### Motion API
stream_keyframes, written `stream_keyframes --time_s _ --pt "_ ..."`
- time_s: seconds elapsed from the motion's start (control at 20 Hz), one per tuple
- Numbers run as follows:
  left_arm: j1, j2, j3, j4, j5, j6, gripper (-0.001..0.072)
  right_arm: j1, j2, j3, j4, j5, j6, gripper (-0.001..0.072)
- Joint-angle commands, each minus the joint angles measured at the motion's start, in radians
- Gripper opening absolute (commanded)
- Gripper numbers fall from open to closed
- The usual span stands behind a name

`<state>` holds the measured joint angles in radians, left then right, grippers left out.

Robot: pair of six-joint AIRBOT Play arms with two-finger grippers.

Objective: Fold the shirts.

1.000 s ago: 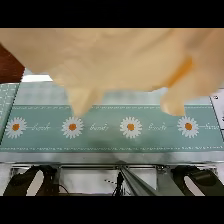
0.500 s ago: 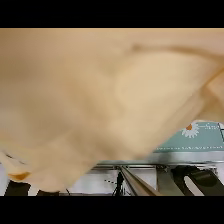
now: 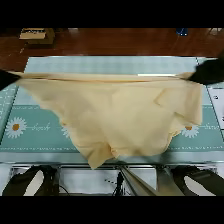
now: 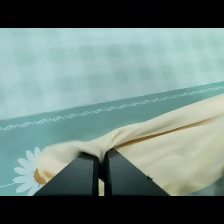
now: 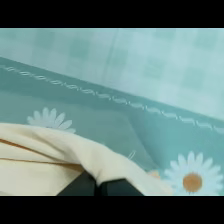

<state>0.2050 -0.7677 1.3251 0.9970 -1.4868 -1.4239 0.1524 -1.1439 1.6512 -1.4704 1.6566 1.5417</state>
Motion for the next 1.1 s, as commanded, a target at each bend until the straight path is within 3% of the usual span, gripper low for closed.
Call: stream_keyframes --time_s 0.0,0.1,0.25,0.5,0.55,0.6,0.65,0.7,0.75,0.9,1.05 --pt "0.000 -0.132 -0.200 -0.002 0.299 0.069 0.0024 -0.001 -0.243 0.001 -0.006 -0.279 -0.069 0.0029" --pt "-0.005 -0.228 -0.232 -0.002 0.474 0.081 0.0024 -0.001 -0.340 0.001 -0.004 -0.483 -0.050 0.0029" --pt "-0.061 -0.392 -0.232 -0.002 0.534 0.123 0.0024 -0.001 -0.451 0.001 0.033 -0.659 0.029 0.0029" --pt "-0.151 -0.593 -0.232 -0.002 0.531 0.122 0.0025 -0.001 -0.555 0.001 0.077 -0.637 0.058 0.0031" --pt "-0.152 -0.609 -0.232 -0.002 0.517 0.122 0.0025 -0.003 -0.555 0.001 0.072 -0.625 0.055 0.0054" --pt "-0.146 -0.614 -0.227 0.002 0.494 0.122 0.0039 -0.009 -0.546 0.002 0.074 -0.613 0.035 0.0174" --pt "-0.127 -0.611 -0.217 0.019 0.452 0.122 0.0206 -0.022 -0.526 0.002 0.070 -0.582 -0.007 0.0349" --pt "-0.101 -0.610 -0.198 0.051 0.390 0.121 0.0449 -0.042 -0.499 0.002 0.045 -0.536 -0.053 0.0467" --pt "-0.068 -0.610 -0.176 0.080 0.307 0.113 0.0543 -0.062 -0.467 0.002 -0.017 -0.483 -0.077 0.0496" --pt "0.031 -0.609 -0.172 0.112 0.050 0.053 0.0542 -0.149 -0.383 -0.002 -0.339 -0.280 -0.080 0.0496" --pt "0.060 -0.576 -0.299 0.109 -0.035 0.032 0.0542 -0.327 -0.344 -0.030 -0.257 -0.162 -0.071 0.0494"
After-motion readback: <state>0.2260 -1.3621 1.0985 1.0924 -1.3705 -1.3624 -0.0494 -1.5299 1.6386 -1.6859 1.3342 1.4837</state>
